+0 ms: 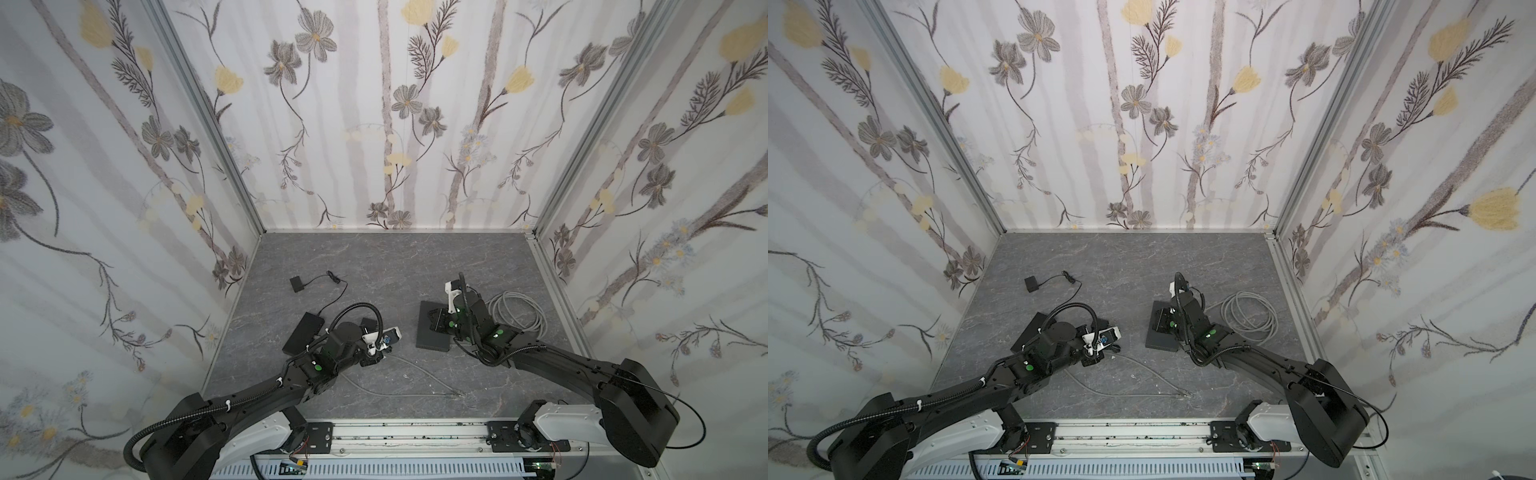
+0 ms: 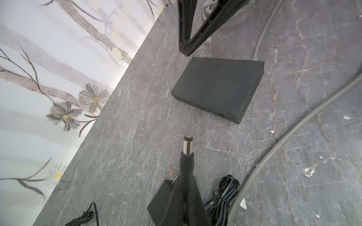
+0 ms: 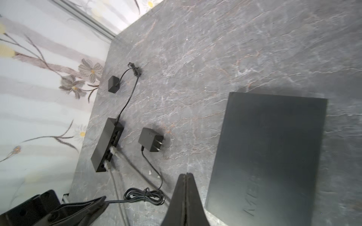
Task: Insert the plug into the switch port
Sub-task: 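Press the right gripper on the grey box while left gripper brings plug toward it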
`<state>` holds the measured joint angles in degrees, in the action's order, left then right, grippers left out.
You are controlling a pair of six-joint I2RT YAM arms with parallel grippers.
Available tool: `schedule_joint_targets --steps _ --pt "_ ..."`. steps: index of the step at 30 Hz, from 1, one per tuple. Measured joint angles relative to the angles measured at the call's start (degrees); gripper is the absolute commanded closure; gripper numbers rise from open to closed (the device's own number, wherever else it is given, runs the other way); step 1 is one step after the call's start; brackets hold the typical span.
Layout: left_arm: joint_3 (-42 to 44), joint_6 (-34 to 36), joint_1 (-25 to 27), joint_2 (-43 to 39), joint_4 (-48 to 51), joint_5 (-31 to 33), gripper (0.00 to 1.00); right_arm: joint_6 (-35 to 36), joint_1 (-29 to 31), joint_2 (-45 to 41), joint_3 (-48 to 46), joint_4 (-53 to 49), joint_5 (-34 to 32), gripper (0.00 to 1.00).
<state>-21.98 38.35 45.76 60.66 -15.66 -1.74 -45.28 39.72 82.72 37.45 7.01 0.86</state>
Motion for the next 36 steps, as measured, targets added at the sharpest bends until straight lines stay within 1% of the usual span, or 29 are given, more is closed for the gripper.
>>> schedule_joint_targets --steps 3,5,9,13,15,18,20,23,26,28,32,36 --pt "-0.6 -0.5 0.0 1.8 0.5 1.4 1.00 0.4 -1.6 2.3 0.9 -0.2 -0.2 1.00" --pt "-0.8 -0.7 0.0 2.4 0.5 1.7 1.00 0.9 -1.7 5.4 3.3 -0.8 0.0 1.00" --pt "-0.9 -0.9 0.0 2.4 0.7 1.7 1.00 2.3 0.7 15.0 10.8 -1.8 2.2 1.00" --pt "-0.7 -0.9 0.0 1.2 0.9 1.7 1.00 2.5 3.4 22.3 15.1 -4.3 3.3 1.00" --pt "-0.5 -0.9 0.0 1.0 1.0 1.7 1.00 2.4 4.4 24.2 16.0 -5.6 2.3 1.00" --pt "-0.4 -0.9 0.0 1.0 1.0 1.7 1.00 1.8 6.0 24.6 15.7 -8.0 -1.2 1.00" --pt "-0.4 -0.9 0.0 1.3 1.0 1.7 1.00 1.0 7.0 23.4 13.8 -9.1 -3.8 1.00" --pt "-0.6 -0.9 0.0 1.9 1.0 1.7 1.00 -0.2 8.9 19.2 9.0 -10.0 -6.8 1.00" --pt "-0.9 -0.9 0.0 2.7 1.1 1.7 1.00 -1.3 9.2 13.9 4.0 -9.8 -8.3 1.00" --pt "-1.2 -0.9 0.0 3.4 1.1 1.6 1.00 -1.9 9.2 10.0 1.3 -11.5 -10.2 1.00" --pt "-1.6 -1.1 0.1 4.7 1.3 0.9 1.00 -2.2 9.2 1.7 -1.2 -13.6 -13.4 1.00" --pt "-3.1 -1.1 0.8 6.9 1.2 0.2 1.00 -1.9 9.2 -6.0 -1.9 -15.2 -18.4 1.00"
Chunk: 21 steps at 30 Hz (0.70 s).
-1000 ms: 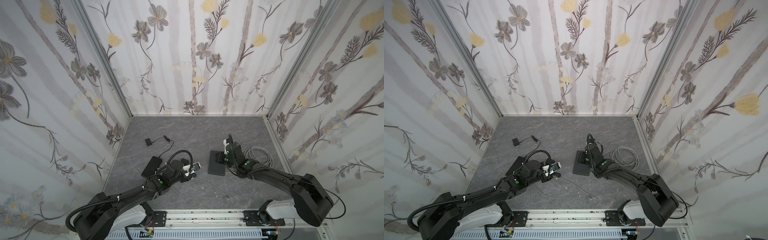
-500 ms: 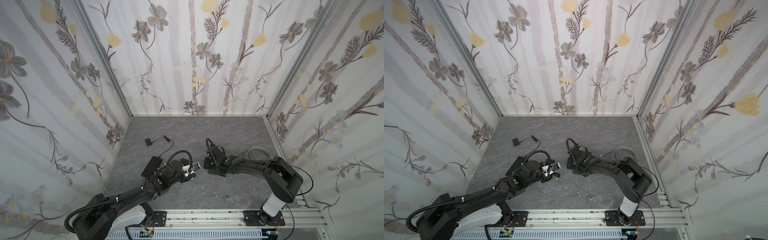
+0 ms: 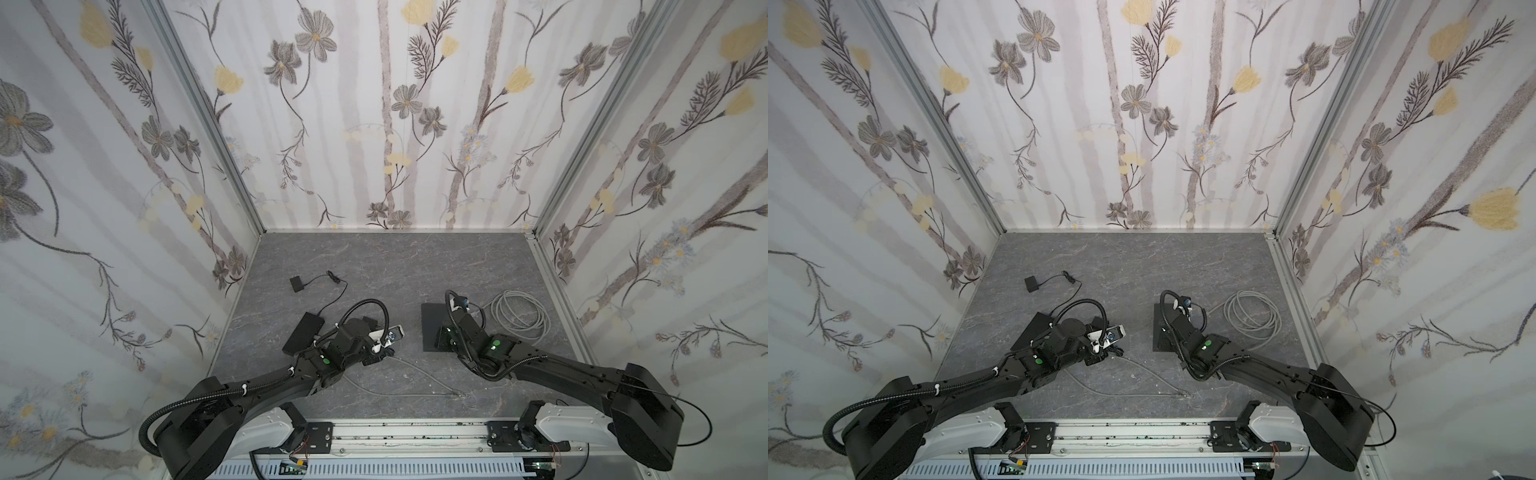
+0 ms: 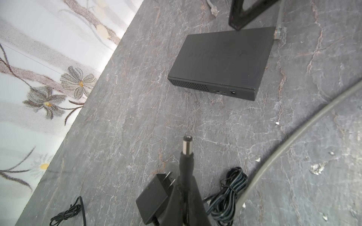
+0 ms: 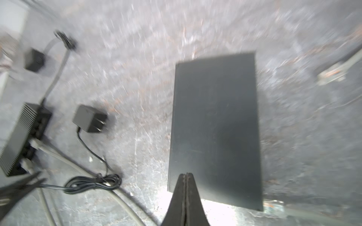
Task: Insert the plug into the switch port
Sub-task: 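Press the right gripper on the grey box while left gripper brings plug toward it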
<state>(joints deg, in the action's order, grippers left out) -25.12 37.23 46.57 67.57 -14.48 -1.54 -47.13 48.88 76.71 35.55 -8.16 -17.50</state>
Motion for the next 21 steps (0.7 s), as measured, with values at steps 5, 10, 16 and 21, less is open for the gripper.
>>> schedule_joint_targets --steps 5,10,16,21 --pt "-9.0 1.0 1.3 5.6 1.9 0.1 1.00 2.5 -1.7 -13.5 -7.6 3.0 -2.3 1.00" --pt "-12.9 2.4 1.1 7.6 -0.1 6.7 1.00 3.3 -5.9 -17.1 -10.3 6.7 2.4 1.00" --pt "-2.8 2.8 1.2 5.1 -6.4 11.4 1.00 3.7 -5.0 -1.1 -3.1 9.7 13.1 1.00" --pt "-2.3 2.8 0.8 3.8 -11.4 12.2 1.00 3.7 -3.5 13.2 4.5 11.9 20.0 1.00"
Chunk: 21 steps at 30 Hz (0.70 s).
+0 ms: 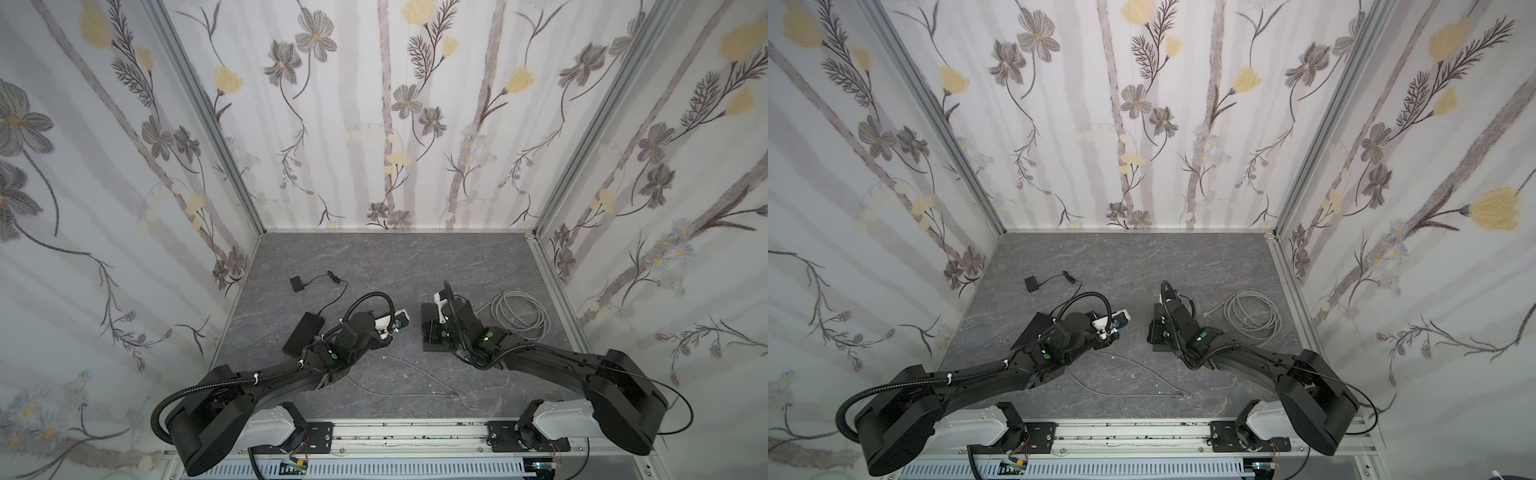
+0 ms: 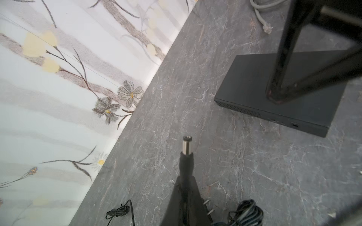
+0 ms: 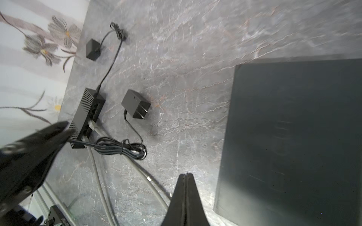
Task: Insert the plug into the switch port
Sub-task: 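Press the right gripper on the grey box while left gripper brings plug toward it, then move plug tip to box side port with left gripper while right holds box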
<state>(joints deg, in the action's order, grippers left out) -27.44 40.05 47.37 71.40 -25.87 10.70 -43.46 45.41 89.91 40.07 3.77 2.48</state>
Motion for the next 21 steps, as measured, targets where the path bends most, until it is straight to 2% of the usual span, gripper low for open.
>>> schedule_joint_targets --steps 3,9,15,21 --pt "-0.1 0.0 -0.9 2.8 -1.0 0.0 1.00 -1.3 0.3 6.0 3.3 1.0 2.4 1.00" --pt "-3.4 -0.2 -2.2 10.8 0.0 0.2 1.00 -3.6 0.3 9.4 3.6 1.1 2.9 1.00" --pt "-4.6 -1.1 -2.3 11.5 1.2 -0.4 1.00 -4.5 0.3 6.5 -2.4 -0.2 1.1 1.00" --pt "-4.6 -1.4 -2.2 10.6 2.1 -2.6 1.00 -4.7 0.3 0.6 -5.5 -2.3 -3.8 1.00"
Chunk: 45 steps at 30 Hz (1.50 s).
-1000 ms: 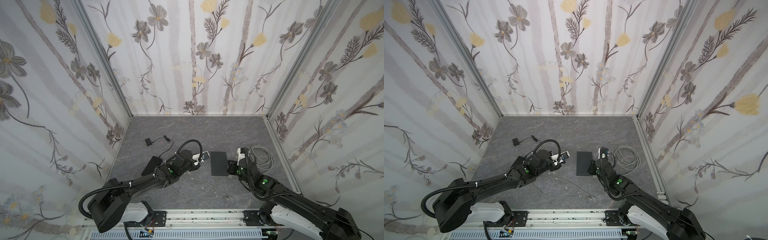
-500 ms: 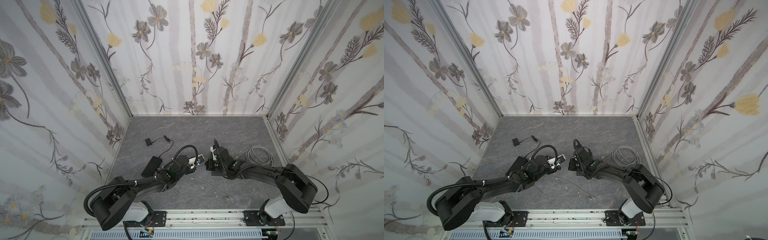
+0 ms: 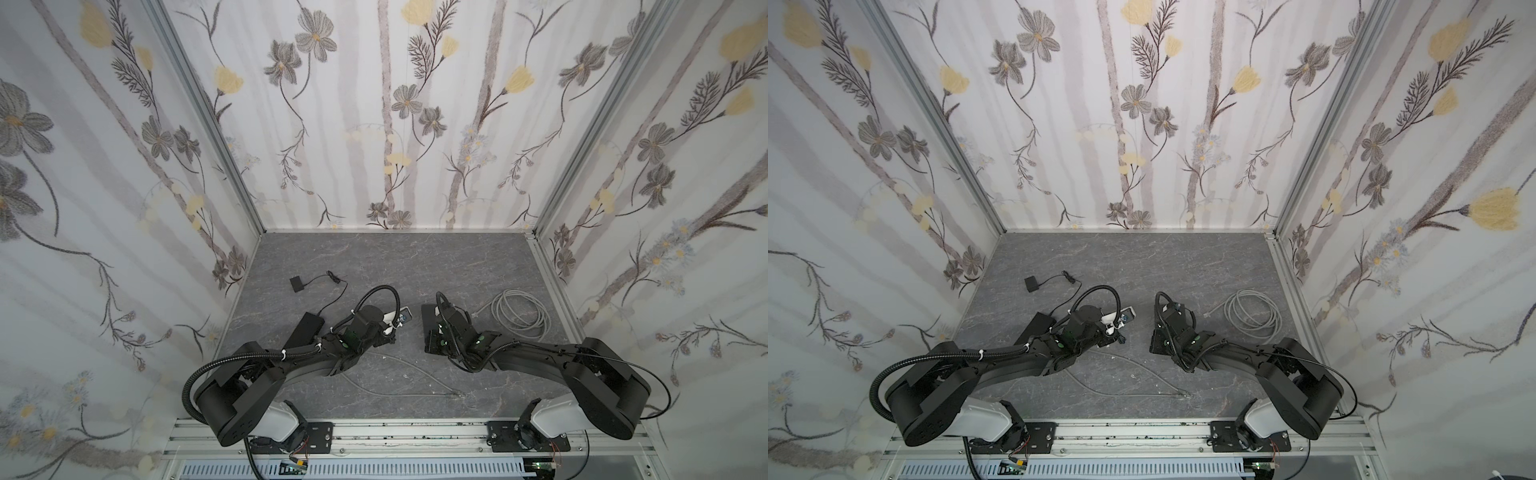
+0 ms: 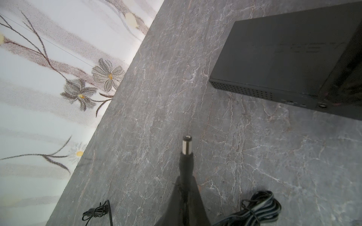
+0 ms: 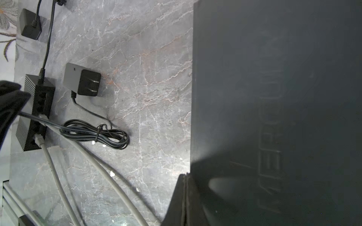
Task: Insert the plug into the switch port
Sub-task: 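Move plug tip to box side port with left gripper while right holds box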
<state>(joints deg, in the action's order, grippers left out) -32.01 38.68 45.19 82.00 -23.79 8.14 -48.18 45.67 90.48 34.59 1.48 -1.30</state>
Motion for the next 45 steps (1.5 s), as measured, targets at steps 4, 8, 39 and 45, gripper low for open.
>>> schedule_joint_targets --steps 4,8,39,45 --pt "-0.2 0.3 0.6 0.0 0.6 -1.4 1.00 0.1 0.0 -3.4 -0.5 -2.7 -4.0 1.00" --pt "-1.2 1.9 1.8 1.1 2.1 -2.2 1.00 0.8 0.0 -6.0 -0.5 -4.7 -6.6 1.00" --pt "-22.7 6.9 5.4 21.6 28.6 -19.3 1.00 16.3 -24.1 -6.0 -4.4 -8.3 3.1 0.95" --pt "-24.3 6.3 5.8 22.2 30.7 -16.2 1.00 16.3 -24.2 -4.7 -4.5 -7.6 3.9 0.95"
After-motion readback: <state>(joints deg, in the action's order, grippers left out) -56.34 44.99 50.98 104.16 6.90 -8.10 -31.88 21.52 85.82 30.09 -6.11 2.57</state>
